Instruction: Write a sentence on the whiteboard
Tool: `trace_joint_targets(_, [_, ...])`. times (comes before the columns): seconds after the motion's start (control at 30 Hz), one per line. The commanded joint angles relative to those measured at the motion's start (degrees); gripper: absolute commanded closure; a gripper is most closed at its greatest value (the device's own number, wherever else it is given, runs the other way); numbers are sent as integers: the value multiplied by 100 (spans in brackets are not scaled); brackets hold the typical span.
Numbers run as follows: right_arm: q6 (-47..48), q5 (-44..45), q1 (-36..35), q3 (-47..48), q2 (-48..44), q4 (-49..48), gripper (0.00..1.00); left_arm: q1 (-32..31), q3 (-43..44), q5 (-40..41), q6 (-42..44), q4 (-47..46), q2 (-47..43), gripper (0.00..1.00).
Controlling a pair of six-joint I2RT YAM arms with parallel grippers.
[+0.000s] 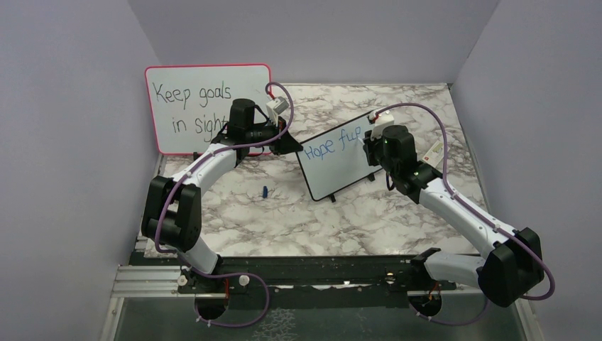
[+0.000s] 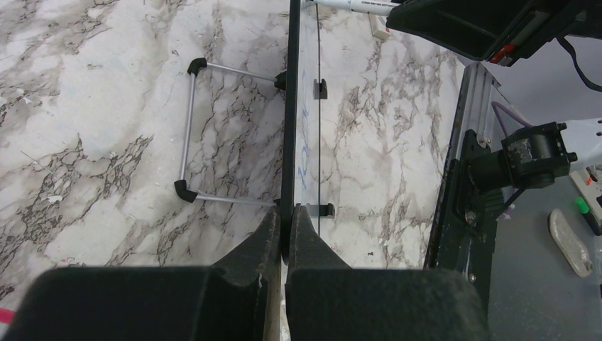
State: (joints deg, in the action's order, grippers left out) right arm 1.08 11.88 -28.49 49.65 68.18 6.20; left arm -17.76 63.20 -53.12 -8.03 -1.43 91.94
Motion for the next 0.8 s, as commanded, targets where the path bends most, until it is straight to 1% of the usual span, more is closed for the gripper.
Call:
trace_joint_targets(0.0, [-39,274,1,-105,11,135,99,-61,-9,-58,240,395,140,100])
trace_joint_targets(0.57, [-56,570,10,-38,16,-265,99,-61,-9,-60,245,402,125,100])
trace_joint_targets(0.77, [-91,529,46,-160,-226,-422,99,-61,-9,-14,265,431,117,100])
